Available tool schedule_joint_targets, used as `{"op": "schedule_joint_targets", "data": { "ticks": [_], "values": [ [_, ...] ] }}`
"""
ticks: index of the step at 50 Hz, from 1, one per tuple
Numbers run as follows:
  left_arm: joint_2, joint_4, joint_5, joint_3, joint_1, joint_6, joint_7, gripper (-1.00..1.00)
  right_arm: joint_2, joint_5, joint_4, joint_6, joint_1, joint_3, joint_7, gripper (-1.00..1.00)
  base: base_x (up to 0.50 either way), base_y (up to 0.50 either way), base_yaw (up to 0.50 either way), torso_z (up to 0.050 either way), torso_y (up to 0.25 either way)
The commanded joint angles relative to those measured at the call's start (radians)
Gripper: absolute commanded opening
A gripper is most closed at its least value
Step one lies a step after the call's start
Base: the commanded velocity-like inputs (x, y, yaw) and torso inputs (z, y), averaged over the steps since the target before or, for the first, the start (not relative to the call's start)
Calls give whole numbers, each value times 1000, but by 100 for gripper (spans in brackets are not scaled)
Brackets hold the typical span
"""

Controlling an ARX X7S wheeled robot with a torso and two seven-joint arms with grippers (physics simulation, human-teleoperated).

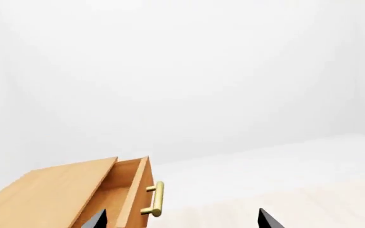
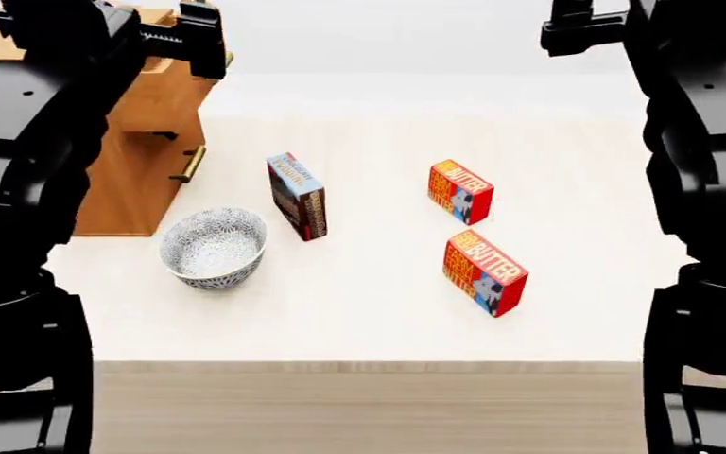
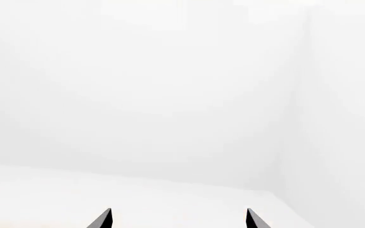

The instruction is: Put the butter at the front in the top drawer of the cabinet and close it.

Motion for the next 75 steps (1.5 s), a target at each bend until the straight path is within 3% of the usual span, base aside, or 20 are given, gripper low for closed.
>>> {"op": "schedule_joint_targets", "data": {
  "ticks": [1,29,75],
  "values": [
    [20,-256,29,62,-232,53,29,100,-13,-8,238,-23,216,-35,-34,100,0,0,0,0,0],
    [8,-269,42,113,-251,57,43,100,-16,-22,319,-44,244,-72,-40,100,4,119,0,0,0],
    [4,-271,19,96,-263,56,34,100,-13,-3,316,-35,234,-75,-43,100,199,0,0,0,0]
  ]
}}
